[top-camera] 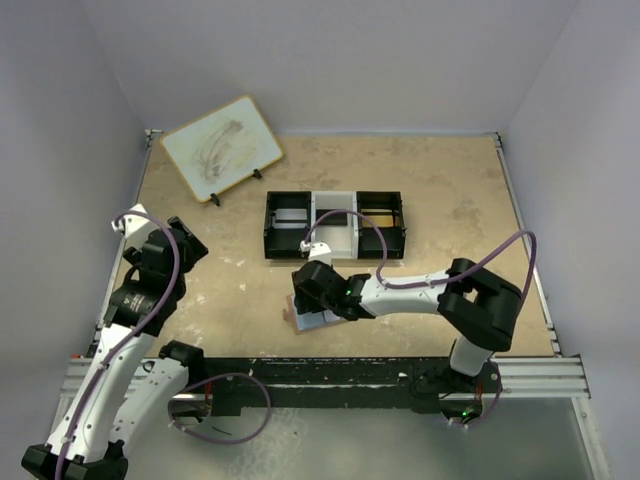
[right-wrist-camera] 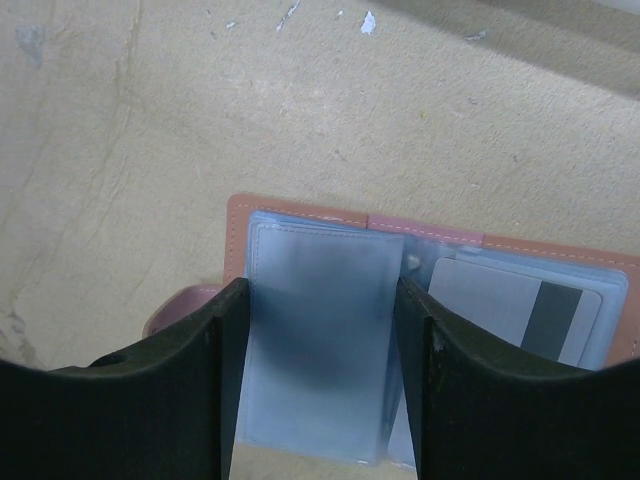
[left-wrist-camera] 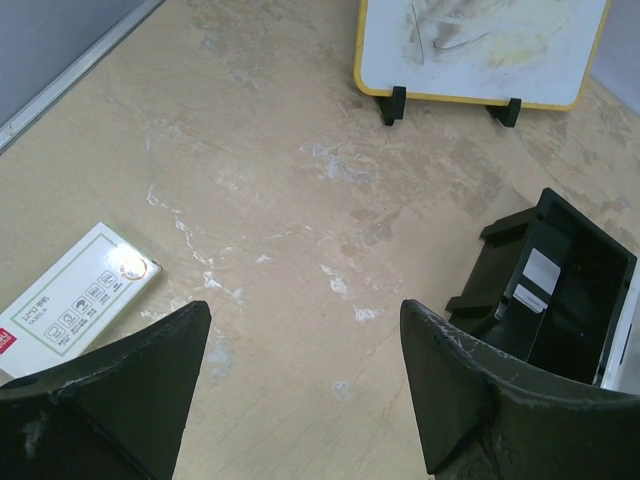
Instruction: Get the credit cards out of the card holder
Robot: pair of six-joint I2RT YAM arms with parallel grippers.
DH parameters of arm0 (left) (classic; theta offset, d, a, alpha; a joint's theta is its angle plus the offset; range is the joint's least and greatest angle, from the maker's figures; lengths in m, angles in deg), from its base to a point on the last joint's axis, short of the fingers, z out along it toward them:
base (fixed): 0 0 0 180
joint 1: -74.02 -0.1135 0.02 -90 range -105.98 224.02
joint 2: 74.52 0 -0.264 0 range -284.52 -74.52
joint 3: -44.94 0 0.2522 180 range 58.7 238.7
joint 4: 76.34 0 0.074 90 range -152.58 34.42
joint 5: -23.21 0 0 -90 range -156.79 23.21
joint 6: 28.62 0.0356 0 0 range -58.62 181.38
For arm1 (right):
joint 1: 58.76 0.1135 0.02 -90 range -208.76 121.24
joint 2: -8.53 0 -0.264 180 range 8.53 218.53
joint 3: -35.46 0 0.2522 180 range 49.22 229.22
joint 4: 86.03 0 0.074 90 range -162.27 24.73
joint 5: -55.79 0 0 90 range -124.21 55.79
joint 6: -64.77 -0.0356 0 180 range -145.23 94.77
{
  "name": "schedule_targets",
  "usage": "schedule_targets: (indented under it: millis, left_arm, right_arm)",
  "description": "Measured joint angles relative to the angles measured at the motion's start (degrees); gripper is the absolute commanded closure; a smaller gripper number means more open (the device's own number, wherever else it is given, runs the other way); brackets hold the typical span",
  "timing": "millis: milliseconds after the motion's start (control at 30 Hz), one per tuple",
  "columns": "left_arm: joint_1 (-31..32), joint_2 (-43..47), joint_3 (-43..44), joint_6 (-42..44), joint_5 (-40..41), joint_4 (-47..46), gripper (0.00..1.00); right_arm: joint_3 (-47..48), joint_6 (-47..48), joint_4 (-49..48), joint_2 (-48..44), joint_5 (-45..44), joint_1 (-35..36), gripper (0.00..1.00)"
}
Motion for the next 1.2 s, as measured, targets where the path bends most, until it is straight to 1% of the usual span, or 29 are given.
schedule_targets:
  millis: [133, 200, 400, 533, 767, 1000, 1100, 1200]
  left_arm:
    - [0.0, -0.4, -0.1, 0.3, -1.7, -0.5, 0.26]
    - [0.0, -1.0, -0.4, 0.3, -2.9, -0.9, 0.26]
    - [0.0, -2.6, -1.0, 0.4, -4.8, -1.2, 0.26]
    - [0.0, -2.5, -1.0, 0.4, -5.2, -1.4, 0.26]
    - [0.0, -2.5, -1.0, 0.4, -5.5, -1.4, 0.26]
    - [0.0, -1.9, -1.0, 0.4, -5.6, -1.4, 0.26]
    - [0.0, -1.8, -1.0, 0.5, -5.7, -1.4, 0.26]
    - [0.0, -1.8, -1.0, 1.3, -6.9, -1.7, 0.26]
  right_arm:
    - [-2.7, 0.0, -4.1, -1.6, 4.5, -2.2, 0.37]
    - [-3.3, -0.1, -5.0, -1.9, 6.1, -2.7, 0.39]
    - [-3.5, 0.0, -6.7, -1.7, 7.8, -3.1, 0.37]
    - [-3.4, -0.1, -6.6, -1.6, 7.4, -3.1, 0.34]
    - [-0.4, 1.2, -4.7, 0.7, 6.0, -2.7, 0.43]
    - [0.0, 1.3, -4.4, 1.1, 5.7, -2.7, 0.47]
    - [-0.3, 1.3, -4.9, 0.9, 6.5, -3.0, 0.49]
    - [-2.9, 1.2, -8.2, -0.3, 9.9, -4.9, 0.5]
